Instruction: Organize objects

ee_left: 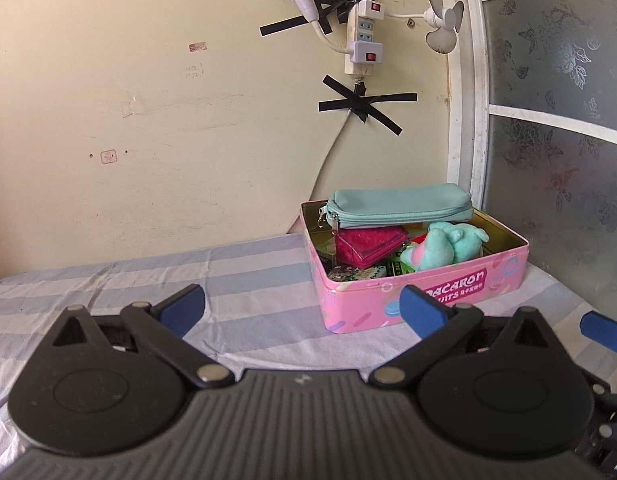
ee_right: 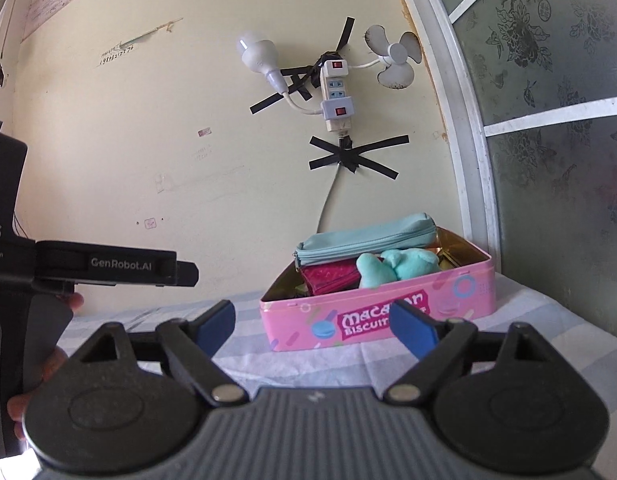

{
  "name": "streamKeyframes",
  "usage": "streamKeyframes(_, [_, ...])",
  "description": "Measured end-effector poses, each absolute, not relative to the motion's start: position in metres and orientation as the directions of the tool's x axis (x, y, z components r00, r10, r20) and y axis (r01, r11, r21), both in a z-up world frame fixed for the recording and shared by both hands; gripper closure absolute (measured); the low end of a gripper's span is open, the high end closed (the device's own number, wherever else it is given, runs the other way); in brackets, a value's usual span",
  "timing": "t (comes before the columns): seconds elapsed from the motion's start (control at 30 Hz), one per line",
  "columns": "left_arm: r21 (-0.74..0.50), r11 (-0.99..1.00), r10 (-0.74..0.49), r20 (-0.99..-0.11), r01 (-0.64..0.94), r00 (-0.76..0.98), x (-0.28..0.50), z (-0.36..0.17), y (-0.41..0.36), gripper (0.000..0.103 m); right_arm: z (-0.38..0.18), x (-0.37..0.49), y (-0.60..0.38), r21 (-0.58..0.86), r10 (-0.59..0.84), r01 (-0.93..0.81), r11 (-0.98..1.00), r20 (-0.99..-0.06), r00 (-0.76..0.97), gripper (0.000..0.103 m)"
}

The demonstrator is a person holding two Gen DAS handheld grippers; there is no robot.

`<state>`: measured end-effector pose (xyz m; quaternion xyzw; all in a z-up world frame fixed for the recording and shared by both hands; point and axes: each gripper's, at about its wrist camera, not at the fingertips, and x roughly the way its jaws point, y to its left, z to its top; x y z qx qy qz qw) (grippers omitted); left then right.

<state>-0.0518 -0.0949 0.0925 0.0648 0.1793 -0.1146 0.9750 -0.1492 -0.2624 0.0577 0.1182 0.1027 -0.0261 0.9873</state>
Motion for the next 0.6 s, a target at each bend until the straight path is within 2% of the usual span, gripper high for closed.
streamKeyframes(0.3, [0.080, 0.967, -0.198, -0.363, 0.242, 0.910, -0.075, 0.089, -0.095, 0.000, 0.060, -0.176, -0.252, 0.209, -0.015, 0.053, 0.976, -0.181, 0.983, 0.011])
streamKeyframes(0.47, [0.088, 0.973, -0.175, -0.316, 0.213, 0.932, -0.084, 0.089, -0.094, 0.000, 0.060, -0.184, -0.252, 0.210, -0.021, 0.059, 0.976, -0.176, 0.984, 0.011])
streamKeyframes(0.6, [0.072, 0.971, -0.193, -0.314, 0.226, 0.930, -0.085, 0.090, -0.093, 0.000, 0.057, -0.183, -0.254, 0.220, -0.022, 0.064, 0.973, -0.185, 0.982, 0.011])
